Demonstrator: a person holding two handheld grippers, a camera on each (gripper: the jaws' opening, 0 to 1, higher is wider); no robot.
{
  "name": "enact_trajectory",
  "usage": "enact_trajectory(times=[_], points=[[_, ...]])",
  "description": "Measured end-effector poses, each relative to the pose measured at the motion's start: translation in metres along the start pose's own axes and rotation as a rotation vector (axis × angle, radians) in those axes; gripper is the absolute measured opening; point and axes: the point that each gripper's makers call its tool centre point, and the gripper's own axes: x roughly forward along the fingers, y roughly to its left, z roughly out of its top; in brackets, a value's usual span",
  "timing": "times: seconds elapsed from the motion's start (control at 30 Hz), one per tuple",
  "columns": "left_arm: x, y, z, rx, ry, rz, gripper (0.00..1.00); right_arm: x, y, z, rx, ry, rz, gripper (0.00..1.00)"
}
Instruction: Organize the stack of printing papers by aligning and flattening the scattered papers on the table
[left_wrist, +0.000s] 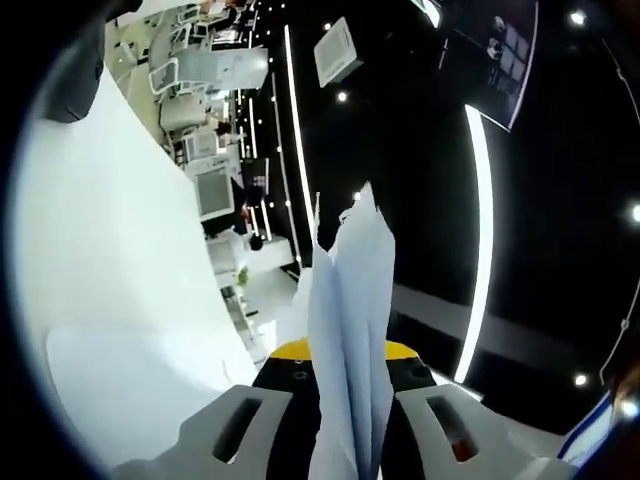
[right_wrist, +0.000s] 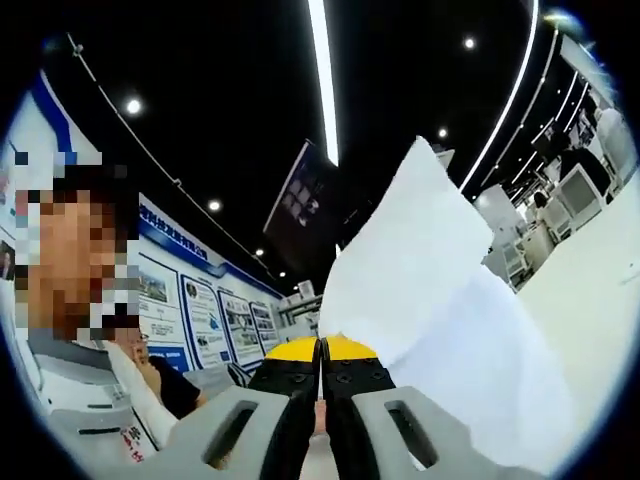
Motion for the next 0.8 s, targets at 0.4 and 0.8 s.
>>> enact_trajectory(times=[0.4, 0.8], points=[[0.0, 0.001, 0.0, -0.014, 0.006, 0.004, 0.17, -0.003, -0.002, -0.011, 0.021, 0.024, -0.012, 0.0], [-0.002, 0.002, 0.002, -0.016, -0.004, 0.006, 0.09, -0.006, -0.007, -0.018, 0.025, 0.047, -0.039, 0.0]])
